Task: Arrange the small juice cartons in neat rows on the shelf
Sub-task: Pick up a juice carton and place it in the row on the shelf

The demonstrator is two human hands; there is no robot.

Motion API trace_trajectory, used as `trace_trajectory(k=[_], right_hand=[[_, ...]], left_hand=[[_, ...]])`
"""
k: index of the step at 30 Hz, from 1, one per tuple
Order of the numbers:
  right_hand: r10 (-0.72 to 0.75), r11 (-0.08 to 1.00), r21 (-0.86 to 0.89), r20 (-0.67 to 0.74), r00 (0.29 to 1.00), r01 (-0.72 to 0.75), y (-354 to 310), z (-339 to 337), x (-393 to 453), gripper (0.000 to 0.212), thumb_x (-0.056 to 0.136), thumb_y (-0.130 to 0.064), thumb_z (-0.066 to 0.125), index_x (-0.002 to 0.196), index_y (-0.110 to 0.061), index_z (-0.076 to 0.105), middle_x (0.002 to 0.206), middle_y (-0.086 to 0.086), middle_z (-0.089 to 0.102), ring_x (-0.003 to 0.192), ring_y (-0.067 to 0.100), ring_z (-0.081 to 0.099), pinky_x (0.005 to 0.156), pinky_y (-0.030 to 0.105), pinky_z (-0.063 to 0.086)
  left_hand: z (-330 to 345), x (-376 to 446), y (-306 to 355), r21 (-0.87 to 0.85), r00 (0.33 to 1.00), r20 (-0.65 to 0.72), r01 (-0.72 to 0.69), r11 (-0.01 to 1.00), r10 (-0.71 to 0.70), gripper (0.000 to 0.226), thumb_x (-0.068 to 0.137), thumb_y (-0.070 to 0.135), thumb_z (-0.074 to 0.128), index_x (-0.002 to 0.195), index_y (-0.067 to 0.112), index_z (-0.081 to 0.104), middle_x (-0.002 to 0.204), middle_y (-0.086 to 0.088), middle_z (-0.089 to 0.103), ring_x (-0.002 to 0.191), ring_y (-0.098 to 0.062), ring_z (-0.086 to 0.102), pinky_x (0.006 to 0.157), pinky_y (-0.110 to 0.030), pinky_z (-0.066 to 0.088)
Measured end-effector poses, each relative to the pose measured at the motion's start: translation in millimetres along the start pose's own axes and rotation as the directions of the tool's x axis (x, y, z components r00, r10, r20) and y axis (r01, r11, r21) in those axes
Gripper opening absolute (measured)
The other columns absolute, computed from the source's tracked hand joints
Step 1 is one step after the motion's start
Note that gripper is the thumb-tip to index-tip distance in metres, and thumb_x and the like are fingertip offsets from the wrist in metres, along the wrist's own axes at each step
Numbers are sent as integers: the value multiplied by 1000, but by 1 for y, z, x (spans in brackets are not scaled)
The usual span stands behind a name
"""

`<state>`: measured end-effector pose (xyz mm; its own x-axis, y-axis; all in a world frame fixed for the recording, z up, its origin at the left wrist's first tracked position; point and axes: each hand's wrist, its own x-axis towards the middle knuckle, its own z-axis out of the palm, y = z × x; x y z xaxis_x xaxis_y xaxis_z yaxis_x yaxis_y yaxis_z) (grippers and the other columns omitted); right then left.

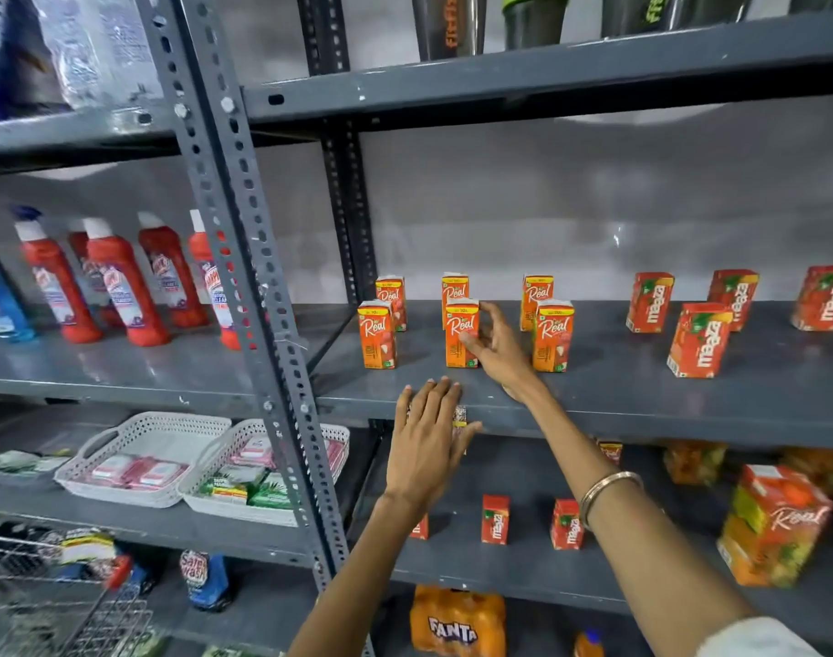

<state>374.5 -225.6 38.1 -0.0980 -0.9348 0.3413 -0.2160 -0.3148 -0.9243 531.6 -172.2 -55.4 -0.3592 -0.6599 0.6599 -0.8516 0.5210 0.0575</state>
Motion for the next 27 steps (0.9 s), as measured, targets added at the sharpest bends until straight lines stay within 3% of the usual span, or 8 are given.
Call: trace_trajectory(k=[9, 13, 18, 22, 25, 27], right_hand=[[51, 997, -61, 77, 996, -46, 3, 3, 4, 50, 96, -19, 63, 140, -17, 39, 144, 11, 57, 133, 28, 56, 107, 53, 49], [38, 992, -118, 39, 999, -33, 7, 4, 2, 54, 92, -26, 69, 136, -16, 38, 140, 11, 61, 127, 27, 61, 106, 50, 51], [-4, 993, -121, 31, 1000, 8, 5, -13, -24, 74, 87, -29, 76, 143, -19, 30, 141, 7, 56, 121, 11, 55, 95, 26, 49], [-100, 993, -61, -2, 995, 99, 6, -46, -72, 56, 92, -28, 69, 141, -21, 41, 145, 7, 56, 132, 16, 56, 105, 30, 49], [-243, 953, -210, -106, 964, 218, 13, -98, -111, 32, 97, -30, 63, 127, -23, 54, 127, -6, 67, 116, 2, 64, 92, 17, 54], [-306, 914, -329, -177, 936, 236, 21, -148, -133, 19, 99, -25, 60, 117, -21, 61, 116, -7, 69, 106, 4, 67, 82, 10, 53]], left_hand=[[0, -1, 6, -2, 998, 28, 51, 999, -51, 59, 105, 59, 28, 150, 23, 40, 155, 1, 46, 149, -19, 32, 127, -45, 9], [-5, -2, 6, 14, 998, 54, 44, 999, -45, 61, 105, 60, 24, 152, 24, 35, 159, 2, 41, 152, -19, 28, 128, -46, 8], [-13, 0, 13, 42, 999, 17, 39, 998, -40, 61, 105, 58, 27, 149, 18, 43, 156, -2, 46, 150, -21, 33, 127, -50, 12], [-10, 3, 48, 32, 1000, -23, -19, 999, 20, 57, 105, 52, 32, 145, 14, 49, 153, -6, 50, 147, -23, 39, 126, -50, 16], [2, 12, 100, -45, 992, 2, -125, 991, 125, 58, 107, 51, 27, 147, 14, 46, 154, -6, 49, 147, -23, 40, 127, -45, 13], [13, 20, 147, -74, 983, 24, -182, 981, 184, 58, 107, 51, 24, 149, 15, 43, 157, -6, 44, 149, -22, 36, 128, -45, 11]])
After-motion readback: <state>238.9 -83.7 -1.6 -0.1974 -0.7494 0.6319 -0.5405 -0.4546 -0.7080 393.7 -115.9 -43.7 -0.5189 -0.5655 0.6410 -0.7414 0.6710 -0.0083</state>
